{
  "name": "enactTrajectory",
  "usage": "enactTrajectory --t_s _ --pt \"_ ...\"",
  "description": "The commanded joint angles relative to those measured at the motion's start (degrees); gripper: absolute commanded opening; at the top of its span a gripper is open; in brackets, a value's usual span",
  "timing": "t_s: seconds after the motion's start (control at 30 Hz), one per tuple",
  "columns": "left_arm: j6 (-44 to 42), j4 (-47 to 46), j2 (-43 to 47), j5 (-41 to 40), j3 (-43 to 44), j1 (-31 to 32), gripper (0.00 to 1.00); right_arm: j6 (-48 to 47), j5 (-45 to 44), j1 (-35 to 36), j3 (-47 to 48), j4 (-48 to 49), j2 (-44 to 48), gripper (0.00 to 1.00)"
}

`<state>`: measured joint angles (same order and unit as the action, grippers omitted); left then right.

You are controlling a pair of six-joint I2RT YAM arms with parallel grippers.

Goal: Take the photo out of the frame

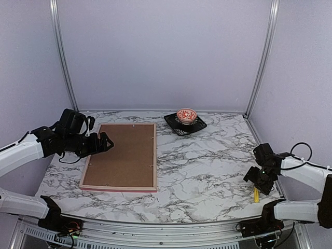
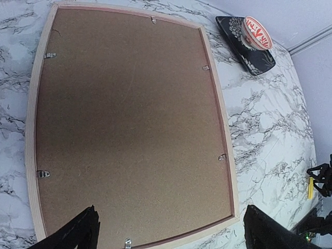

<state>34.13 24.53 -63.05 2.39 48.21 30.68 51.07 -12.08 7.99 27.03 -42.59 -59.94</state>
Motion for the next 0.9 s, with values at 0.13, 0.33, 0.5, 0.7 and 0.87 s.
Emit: enactTrajectory --t_s 0.13,0.33,0.5,0.7,0.87 --pt "-1.62 -1.67 -0.46 1.85 1.97 -1.31 0.99 -1.84 6.74 3.64 0.93 5.15 -3.30 0.63" --pt "-1.58 -1.83 -1.55 2.49 2.07 -1.80 0.99 2.75 3.29 15.97 4.57 5.28 -10.05 0.50" --pt "-0.78 -2.98 -3.05 4.41 2.15 -2.02 0.99 4.12 0.71 25.07 8.11 5.56 -16.68 0.44" --pt "0.38 -3.78 -4.55 6.03 2.73 -2.02 0.99 10.45 -0.01 34.26 9.93 1.59 -19.24 0.41" --pt "1.07 -3.75 -5.37 7.33 2.78 -2.04 0.99 17.36 0.20 40.37 7.43 -0.12 -15.24 0.39"
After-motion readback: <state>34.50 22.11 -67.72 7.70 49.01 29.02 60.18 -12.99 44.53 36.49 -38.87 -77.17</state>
